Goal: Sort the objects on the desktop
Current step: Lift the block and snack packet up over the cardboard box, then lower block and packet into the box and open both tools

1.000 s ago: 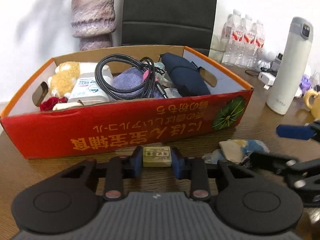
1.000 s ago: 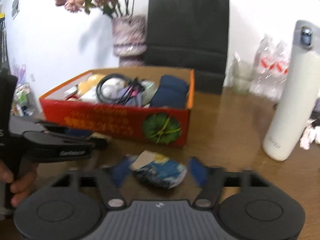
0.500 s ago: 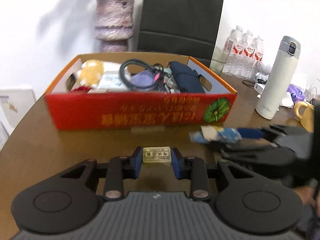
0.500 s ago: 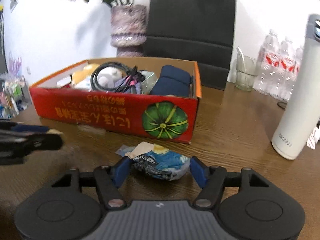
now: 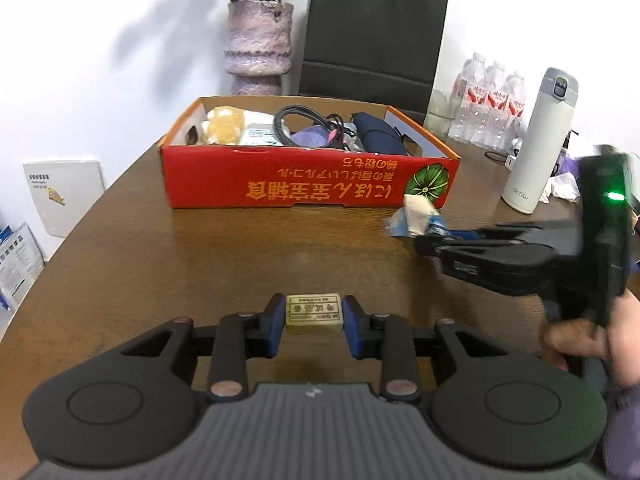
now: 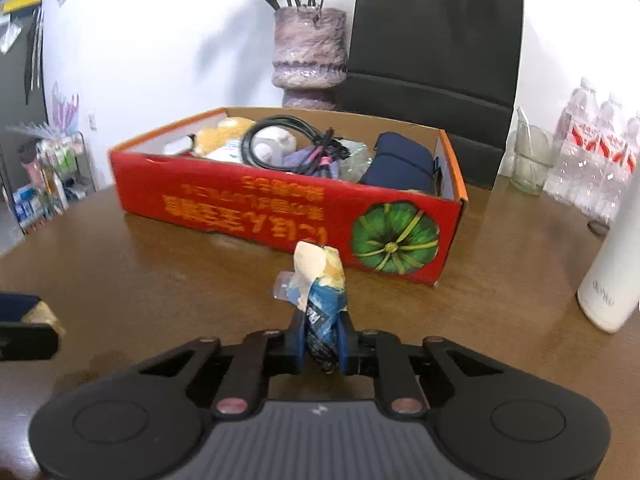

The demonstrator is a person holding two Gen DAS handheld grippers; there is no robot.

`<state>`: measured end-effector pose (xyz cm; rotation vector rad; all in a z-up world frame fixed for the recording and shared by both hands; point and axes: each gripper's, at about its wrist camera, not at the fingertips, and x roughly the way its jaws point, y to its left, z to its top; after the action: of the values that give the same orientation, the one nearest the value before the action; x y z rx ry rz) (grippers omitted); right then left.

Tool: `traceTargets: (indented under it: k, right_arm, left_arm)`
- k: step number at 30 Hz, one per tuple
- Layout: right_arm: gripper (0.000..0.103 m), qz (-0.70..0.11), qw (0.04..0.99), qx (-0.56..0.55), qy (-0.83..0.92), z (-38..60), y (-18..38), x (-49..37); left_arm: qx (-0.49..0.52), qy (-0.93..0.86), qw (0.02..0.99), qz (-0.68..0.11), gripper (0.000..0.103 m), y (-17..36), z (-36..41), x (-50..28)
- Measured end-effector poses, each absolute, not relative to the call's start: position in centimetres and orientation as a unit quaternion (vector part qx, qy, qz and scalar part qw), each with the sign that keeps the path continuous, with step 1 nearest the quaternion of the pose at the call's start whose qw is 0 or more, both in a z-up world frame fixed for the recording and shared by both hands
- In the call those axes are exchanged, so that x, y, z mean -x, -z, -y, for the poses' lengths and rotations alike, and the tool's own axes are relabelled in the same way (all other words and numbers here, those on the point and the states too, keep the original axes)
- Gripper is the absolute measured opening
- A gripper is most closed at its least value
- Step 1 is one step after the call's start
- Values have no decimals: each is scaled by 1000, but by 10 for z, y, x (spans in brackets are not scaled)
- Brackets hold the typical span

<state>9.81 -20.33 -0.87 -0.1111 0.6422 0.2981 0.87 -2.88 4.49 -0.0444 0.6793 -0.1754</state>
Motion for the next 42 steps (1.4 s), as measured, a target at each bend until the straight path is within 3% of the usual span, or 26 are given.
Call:
traceTargets:
  k: [7, 11, 24, 28, 35, 42]
  right_arm:
    - [15, -285, 947, -27, -145, 207, -7, 1]
    - [15, -268, 953, -16, -143, 210, -10, 49]
    - [16, -222, 963, -24, -150, 210, -37, 94]
    - [16, -223, 963, -1, -152, 209, -49, 78]
    - [16, -173, 977, -26, -120, 235, -143, -22]
    - [16, -197, 974, -8, -110, 247, -209, -115]
  left_arm:
    - [12, 54, 941, -334, 31, -32, 33, 25]
    - [29, 56, 945, -320, 31, -36, 35, 47]
    - [32, 58, 967, -248, 31, -77, 38, 91]
    - [12, 87, 970, -227, 31, -105, 47, 59]
    - [54, 106, 968, -221, 31, -191, 55, -62]
    - [59, 97, 966, -231, 31, -243, 60, -136]
